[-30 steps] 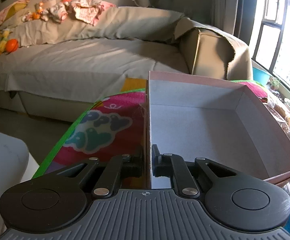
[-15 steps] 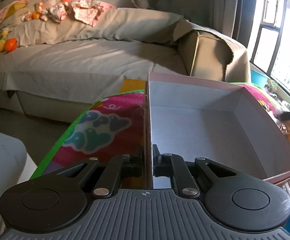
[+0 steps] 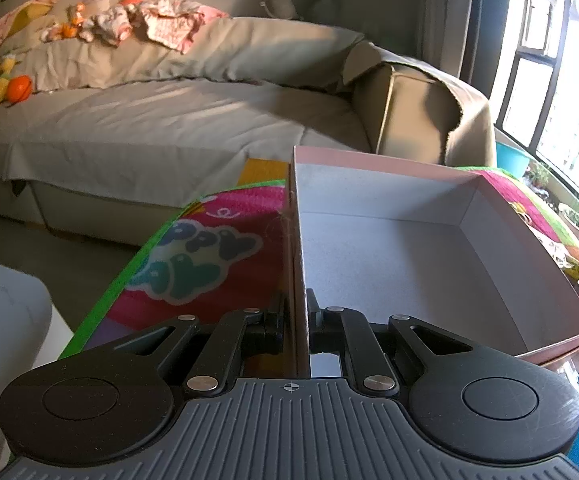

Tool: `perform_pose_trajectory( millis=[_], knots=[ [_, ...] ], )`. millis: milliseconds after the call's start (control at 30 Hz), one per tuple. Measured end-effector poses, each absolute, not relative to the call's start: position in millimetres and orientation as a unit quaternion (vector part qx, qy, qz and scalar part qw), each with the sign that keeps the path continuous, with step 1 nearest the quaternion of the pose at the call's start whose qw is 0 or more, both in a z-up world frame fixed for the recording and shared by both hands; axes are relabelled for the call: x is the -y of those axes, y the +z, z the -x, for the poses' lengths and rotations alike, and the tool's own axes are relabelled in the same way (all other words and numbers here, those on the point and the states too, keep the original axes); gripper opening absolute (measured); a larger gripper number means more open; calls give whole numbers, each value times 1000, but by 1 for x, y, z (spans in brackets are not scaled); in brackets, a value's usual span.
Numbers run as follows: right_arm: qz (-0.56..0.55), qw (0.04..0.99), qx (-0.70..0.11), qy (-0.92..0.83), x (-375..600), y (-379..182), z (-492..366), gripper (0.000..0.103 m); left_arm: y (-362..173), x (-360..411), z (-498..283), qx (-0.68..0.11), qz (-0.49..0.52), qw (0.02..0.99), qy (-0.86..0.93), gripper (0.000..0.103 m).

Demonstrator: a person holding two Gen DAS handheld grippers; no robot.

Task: Organize objects
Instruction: 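Drop the yellow sponge cake into the box with the right tool while the left holds it, then sweep the right tool over the snacks toward the clear barcode packet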

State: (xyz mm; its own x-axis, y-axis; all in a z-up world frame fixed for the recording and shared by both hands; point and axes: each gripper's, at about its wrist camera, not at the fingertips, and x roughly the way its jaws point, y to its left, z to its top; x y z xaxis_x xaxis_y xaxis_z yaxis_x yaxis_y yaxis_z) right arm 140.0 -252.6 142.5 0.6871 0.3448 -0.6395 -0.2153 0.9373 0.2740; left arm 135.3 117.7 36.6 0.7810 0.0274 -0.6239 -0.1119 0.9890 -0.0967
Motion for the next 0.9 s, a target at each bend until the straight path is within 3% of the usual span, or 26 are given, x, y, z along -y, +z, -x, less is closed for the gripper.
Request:
perform_pose_trajectory(
  millis=[267,300,367,433,500,633,900],
  knots=[
    [-116,917,-295,241,155,180,-192,30,36,-118,-135,-328,66,942,37,11],
    [-115,917,-289,249,138,178,-200,32,36,-118,-135,-328,66,942,37,11],
    [-110,912,-298,259,110,171,-215,53,36,-119,-135,-329,66,941,38,11],
    [-103,911,-304,260,99,166,-218,53,36,-119,-134,-327,66,942,38,11],
    [-99,913,-300,259,107,164,-212,54,35,-119,-134,-327,65,942,37,11],
    [-85,929,-293,212,145,156,-204,67,35,-119,-134,-327,66,942,38,11],
    [-66,933,-345,76,236,108,-234,69,36,-119,-133,-327,67,942,39,11]
  ],
)
